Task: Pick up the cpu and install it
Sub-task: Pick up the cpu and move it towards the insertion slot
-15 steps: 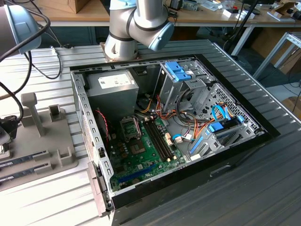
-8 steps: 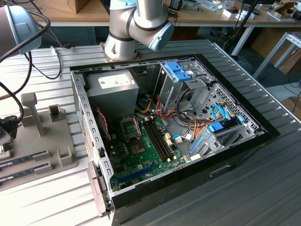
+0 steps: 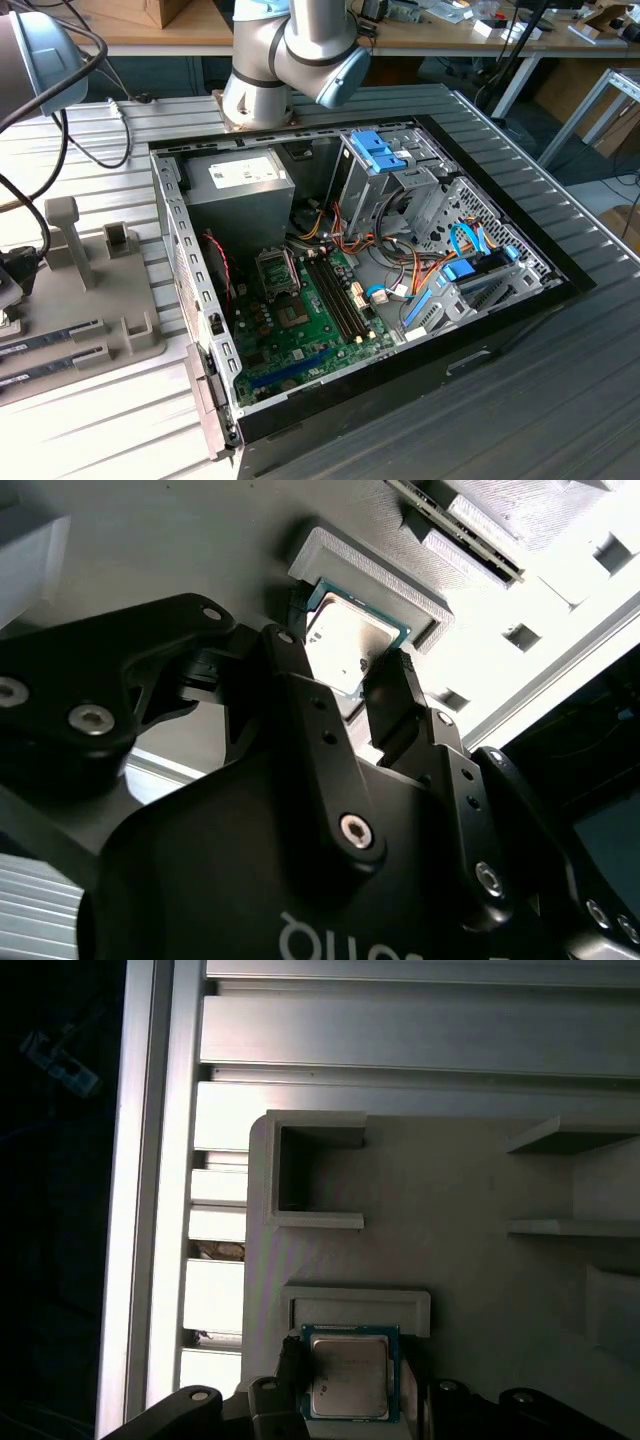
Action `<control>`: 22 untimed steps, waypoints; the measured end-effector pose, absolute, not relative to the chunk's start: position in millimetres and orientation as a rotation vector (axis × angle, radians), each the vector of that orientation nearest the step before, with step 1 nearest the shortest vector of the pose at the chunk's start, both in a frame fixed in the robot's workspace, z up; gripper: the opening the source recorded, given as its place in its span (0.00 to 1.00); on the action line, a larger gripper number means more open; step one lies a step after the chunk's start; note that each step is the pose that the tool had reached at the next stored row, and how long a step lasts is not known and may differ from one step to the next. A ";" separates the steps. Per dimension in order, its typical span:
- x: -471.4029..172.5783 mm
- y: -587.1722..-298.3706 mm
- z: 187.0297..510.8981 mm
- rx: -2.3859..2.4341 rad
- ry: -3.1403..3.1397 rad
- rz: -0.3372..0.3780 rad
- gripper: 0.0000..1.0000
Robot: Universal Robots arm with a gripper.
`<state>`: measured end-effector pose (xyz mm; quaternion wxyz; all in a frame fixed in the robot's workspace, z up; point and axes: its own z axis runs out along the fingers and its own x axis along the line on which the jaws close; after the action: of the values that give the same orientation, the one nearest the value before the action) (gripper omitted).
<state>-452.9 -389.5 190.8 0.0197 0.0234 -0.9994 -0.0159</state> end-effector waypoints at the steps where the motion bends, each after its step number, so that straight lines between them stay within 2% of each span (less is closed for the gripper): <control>1: -452.9 -389.5 190.8 0.073 -3.101 -0.049 0.47; 22: -452.8 -389.5 207.3 0.073 -3.101 -0.049 0.47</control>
<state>-452.8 -389.5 207.3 0.0196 0.0236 -0.9994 -0.0159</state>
